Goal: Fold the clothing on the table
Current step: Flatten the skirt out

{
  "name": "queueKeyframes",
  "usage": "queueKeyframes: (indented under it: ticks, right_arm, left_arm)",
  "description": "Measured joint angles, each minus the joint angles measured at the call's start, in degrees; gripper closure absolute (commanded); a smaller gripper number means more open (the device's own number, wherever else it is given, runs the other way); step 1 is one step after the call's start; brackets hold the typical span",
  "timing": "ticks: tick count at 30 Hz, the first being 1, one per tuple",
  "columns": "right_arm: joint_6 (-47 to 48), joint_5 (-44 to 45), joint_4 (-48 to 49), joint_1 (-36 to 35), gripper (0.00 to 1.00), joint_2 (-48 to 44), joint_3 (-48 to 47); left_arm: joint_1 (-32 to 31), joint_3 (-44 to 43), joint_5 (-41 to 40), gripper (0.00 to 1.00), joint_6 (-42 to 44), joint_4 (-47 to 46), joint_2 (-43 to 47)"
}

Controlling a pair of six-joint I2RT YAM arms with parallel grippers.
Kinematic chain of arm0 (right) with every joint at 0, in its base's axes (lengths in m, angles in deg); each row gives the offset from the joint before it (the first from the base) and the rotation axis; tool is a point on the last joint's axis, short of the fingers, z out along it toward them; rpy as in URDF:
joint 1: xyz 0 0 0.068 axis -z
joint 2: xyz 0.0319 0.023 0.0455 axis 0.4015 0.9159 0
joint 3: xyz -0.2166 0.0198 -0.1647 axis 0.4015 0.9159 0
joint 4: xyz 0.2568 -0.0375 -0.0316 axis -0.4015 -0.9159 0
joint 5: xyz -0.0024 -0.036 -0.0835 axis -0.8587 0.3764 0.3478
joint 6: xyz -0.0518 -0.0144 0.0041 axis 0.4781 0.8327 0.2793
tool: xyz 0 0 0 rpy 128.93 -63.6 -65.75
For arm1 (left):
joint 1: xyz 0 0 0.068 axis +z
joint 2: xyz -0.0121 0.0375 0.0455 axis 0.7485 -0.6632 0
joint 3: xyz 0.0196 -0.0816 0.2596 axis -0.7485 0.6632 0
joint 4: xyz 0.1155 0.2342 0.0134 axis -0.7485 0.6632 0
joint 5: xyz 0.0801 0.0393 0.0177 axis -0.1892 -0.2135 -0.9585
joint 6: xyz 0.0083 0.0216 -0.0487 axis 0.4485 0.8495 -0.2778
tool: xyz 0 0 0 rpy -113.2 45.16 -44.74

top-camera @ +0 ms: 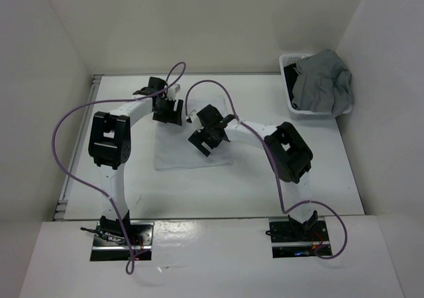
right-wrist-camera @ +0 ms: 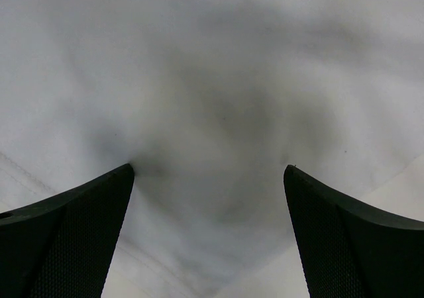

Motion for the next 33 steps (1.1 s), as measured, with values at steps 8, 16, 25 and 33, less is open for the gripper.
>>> queueKeyframes:
  ticks: [8, 16, 25, 33]
  right_arm:
    - [1.0, -3.7, 0.4, 0.8, 0.02, 0.5, -0.1]
    - [5.0, -10.0, -1.5, 3.3, 0.02, 0.3, 0.5]
    - [8.6, -12.3, -1.8, 6.5, 0.02, -4.0, 6.2]
    - [9.3, -12.7, -2.4, 6.8, 0.02, -5.3, 7.8]
  left_arm:
    - [0.0, 0.0, 0.1, 0.18, 0.0, 0.0, 0.0]
    - [0.4, 0.0, -0.8, 0.19, -0.2, 0.2, 0.0]
    - [0.2, -1.8, -5.3, 0.19, -2.5, 1.6, -1.6]
    - [0.0, -2.8, -7.6, 0.19, -3.4, 1.8, -2.3]
